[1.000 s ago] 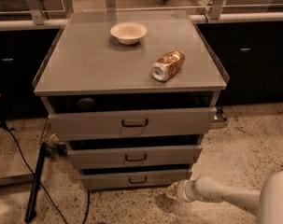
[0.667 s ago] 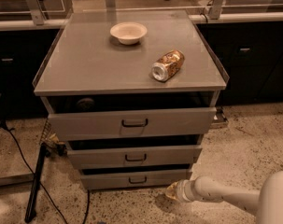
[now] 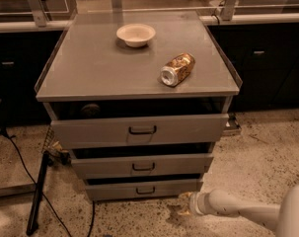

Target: Open bottom drawer

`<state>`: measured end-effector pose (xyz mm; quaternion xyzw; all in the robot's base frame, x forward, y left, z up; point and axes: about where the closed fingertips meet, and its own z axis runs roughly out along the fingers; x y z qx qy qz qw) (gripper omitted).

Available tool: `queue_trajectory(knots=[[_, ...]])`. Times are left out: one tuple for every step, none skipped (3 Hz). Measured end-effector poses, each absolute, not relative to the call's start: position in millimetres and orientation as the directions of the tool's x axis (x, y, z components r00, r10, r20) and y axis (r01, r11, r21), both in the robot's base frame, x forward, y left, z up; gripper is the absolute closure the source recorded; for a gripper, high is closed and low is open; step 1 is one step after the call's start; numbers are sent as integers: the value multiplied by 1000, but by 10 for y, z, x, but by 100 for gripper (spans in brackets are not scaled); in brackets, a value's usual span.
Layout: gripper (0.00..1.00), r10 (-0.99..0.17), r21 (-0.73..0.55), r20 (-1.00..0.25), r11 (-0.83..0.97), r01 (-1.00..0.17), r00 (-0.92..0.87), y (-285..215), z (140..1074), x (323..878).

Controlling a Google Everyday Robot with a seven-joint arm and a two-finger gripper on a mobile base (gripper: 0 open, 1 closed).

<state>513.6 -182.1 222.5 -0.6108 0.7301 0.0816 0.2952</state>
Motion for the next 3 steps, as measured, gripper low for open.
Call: queue_trajectory(knots=[[0,-847,-278,-529,231,-933,-52,-1847,2221,5177],[0,-845,-295,-534,223,-929,-34,-1842,2201,5254],[0,-836,-287,-549,208,-935,-18,-1781,2080,5377]])
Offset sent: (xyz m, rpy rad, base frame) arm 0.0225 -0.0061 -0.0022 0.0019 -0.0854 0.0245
